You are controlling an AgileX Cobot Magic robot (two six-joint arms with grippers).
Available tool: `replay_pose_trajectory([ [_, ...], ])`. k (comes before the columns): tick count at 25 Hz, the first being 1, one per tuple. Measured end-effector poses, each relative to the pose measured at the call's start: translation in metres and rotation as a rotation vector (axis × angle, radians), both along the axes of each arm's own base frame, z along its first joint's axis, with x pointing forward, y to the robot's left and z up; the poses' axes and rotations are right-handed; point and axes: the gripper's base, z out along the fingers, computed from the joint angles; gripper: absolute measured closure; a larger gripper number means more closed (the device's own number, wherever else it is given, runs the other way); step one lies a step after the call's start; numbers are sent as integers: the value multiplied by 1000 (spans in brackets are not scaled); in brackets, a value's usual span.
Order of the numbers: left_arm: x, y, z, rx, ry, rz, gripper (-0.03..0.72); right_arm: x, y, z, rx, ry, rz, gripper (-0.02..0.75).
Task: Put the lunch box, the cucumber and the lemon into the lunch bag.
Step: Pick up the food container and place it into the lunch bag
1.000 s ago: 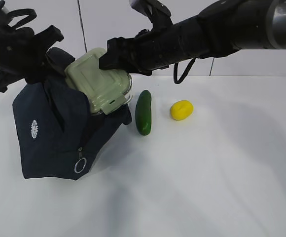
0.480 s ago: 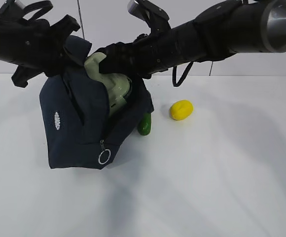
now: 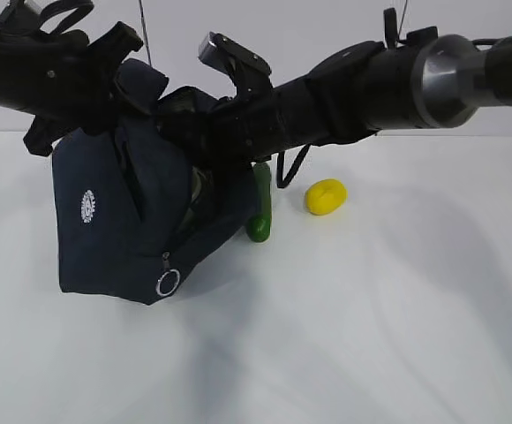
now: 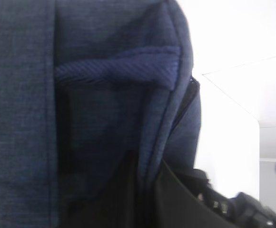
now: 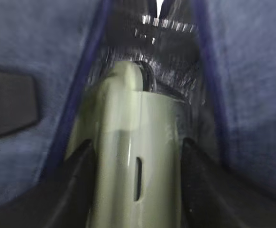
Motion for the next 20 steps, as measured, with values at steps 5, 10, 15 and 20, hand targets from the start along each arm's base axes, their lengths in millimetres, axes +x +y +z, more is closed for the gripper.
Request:
replay_pose_trajectory([
  [5,1,0,0,-1,-6,5,685,1,3,1,37,3,-13,270],
  [10,1,3,1,8,-15,11,685,5,6,11,68,-19,-17,238],
  [15,4,11,1,11,-12,30,685,6,7,19,68,-49,11,238],
  [20,6,27,-3,35,40,28,685,5,4,33,93,-62,56,231],
])
